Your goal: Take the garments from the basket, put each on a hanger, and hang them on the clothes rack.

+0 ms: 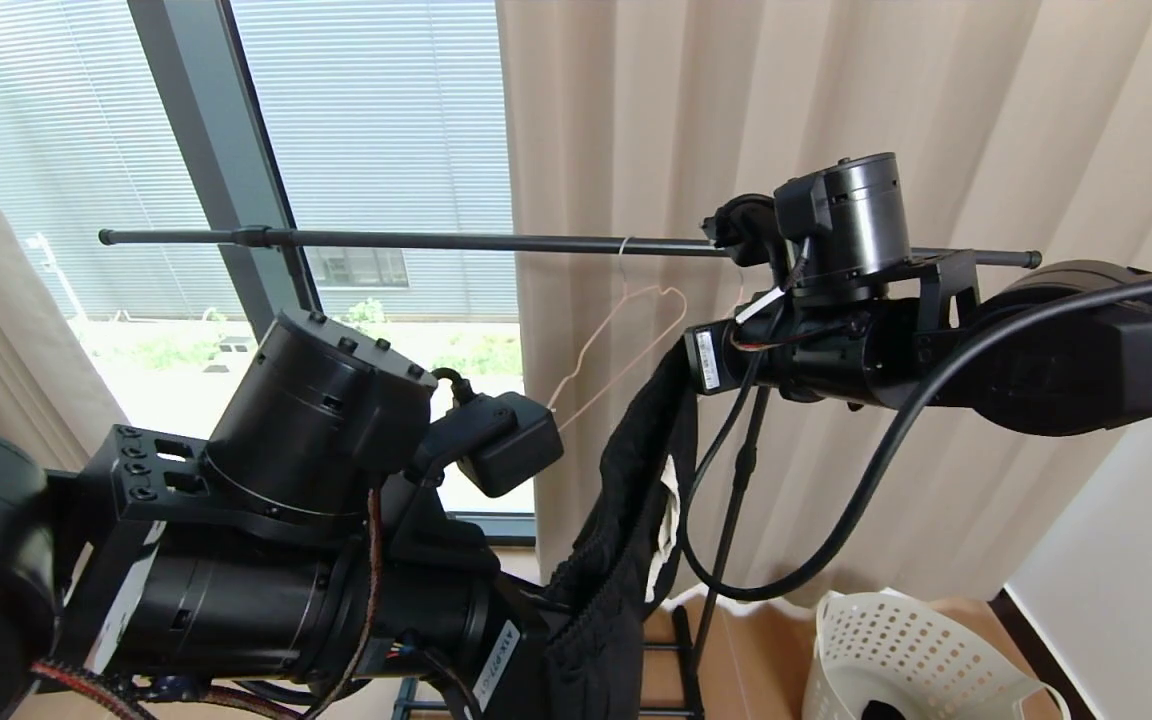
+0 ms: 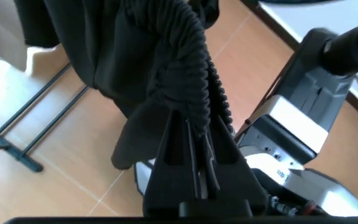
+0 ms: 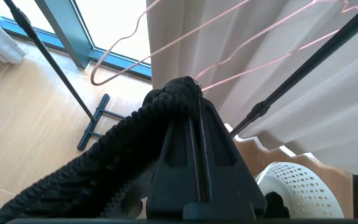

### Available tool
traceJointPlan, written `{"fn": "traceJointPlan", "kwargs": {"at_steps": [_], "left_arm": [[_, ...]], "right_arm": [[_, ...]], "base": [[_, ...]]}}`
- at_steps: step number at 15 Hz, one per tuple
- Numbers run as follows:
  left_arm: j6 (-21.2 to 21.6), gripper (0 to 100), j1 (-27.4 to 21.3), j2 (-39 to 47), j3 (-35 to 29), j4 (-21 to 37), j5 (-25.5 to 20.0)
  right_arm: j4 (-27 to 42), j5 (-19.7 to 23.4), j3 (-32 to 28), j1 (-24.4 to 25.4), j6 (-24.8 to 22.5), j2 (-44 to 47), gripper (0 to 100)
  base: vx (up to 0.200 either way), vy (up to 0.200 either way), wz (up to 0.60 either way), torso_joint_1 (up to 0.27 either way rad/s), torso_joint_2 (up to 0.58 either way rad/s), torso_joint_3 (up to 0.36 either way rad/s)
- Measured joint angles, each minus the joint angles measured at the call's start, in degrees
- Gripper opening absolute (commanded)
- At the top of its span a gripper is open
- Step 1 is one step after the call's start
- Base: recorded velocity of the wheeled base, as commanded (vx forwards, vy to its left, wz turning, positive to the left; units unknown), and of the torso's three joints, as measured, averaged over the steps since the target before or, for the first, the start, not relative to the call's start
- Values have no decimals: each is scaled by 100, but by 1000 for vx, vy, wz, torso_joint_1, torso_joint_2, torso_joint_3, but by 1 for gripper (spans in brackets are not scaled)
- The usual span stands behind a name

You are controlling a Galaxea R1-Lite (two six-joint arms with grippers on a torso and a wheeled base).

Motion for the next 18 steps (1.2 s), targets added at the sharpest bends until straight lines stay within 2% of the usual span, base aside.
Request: {"fn": "traceJointPlan", "kwargs": {"at_steps": [4, 6, 10, 12, 14, 18], "left_arm": [[-183, 0, -190, 100, -2, -240, -6], [-361, 0, -202, 199, -6, -645, -9], [-378, 0, -201, 262, -89, -708, 49], [-372, 0, -168, 222, -72, -684, 244], [-336, 0, 83, 124, -50, -675, 662], [44, 0, 1047, 65, -279, -700, 831]], "right_arm": [[5, -6, -304, 138, 16, 227, 0], [-33, -1, -361, 196, 22, 306, 0], [-29, -4, -416, 238, 262, 380, 0], [0, -12, -304, 180, 358, 271, 0], [-22, -12, -50, 9, 369, 28, 0], [5, -23, 650, -400, 317, -612, 0]], "base": [[0, 0, 0, 0, 0, 0], [0, 0, 0, 0, 0, 0], [0, 0, 0, 0, 0, 0], [0, 0, 0, 0, 0, 0], [0, 0, 0, 0, 0, 0], [0, 0, 0, 0, 0, 0]]}}
